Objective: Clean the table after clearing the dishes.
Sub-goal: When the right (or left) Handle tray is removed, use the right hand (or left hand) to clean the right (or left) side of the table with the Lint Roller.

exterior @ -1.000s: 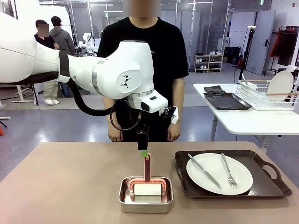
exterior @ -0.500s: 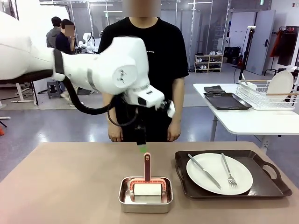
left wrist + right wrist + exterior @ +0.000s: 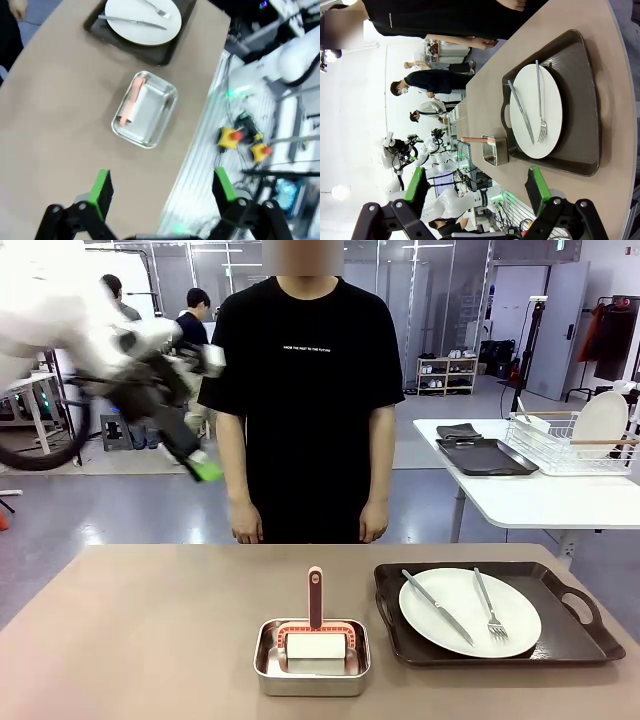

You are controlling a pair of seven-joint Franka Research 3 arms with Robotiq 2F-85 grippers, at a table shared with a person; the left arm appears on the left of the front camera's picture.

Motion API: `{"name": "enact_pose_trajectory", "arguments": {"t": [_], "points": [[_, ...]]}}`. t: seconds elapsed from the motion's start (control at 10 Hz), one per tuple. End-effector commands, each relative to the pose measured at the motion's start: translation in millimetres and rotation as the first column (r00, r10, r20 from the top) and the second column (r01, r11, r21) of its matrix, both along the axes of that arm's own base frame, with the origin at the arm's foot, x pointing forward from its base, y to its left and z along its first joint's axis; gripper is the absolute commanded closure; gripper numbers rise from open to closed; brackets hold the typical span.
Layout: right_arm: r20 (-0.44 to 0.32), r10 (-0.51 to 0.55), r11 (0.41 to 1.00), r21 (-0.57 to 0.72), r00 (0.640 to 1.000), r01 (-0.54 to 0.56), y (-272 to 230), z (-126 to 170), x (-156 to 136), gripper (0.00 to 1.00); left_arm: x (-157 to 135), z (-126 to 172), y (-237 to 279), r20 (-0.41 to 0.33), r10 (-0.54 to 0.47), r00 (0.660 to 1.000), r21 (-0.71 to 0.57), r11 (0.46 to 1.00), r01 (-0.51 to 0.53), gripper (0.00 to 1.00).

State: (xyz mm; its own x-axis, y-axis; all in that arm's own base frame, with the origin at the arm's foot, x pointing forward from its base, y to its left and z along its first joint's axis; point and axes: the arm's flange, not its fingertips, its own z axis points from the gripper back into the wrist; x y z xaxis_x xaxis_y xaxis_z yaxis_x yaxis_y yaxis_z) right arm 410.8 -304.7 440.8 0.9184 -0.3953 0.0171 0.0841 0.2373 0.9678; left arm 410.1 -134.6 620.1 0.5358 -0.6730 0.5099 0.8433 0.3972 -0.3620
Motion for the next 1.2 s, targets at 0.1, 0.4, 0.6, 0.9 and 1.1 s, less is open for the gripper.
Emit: {"name": "enact_pose_trajectory", "arguments": {"t": [0.1,0.4,0.6,0.9,1.1], "points": [[0.005,-0.002,1.0,0.003,1.0,0.002,1,3,-1,0.0,-53,-3,131,-0.109,0.231,0.967,-0.162,0.955,-0.247,0.0],[0.005,-0.002,1.0,0.003,1.0,0.002,1,3,-1,0.0,-112,-33,257,-0.208,0.408,0.889,-0.333,0.825,-0.456,0.0],[0.005,-0.002,1.0,0.003,1.0,0.002,1,3,-1,0.0,-130,-68,312,-0.272,0.492,0.827,-0.396,0.726,-0.562,0.0],[0.005,-0.002,1.0,0.003,1.0,0.002,1,3,-1,0.0,-158,-101,380,-0.358,0.568,0.741,-0.437,0.599,-0.67,0.0],[0.005,-0.002,1.0,0.003,1.0,0.002,1,3,-1,0.0,-171,-116,401,-0.385,0.568,0.728,-0.432,0.585,-0.686,0.0]]}}
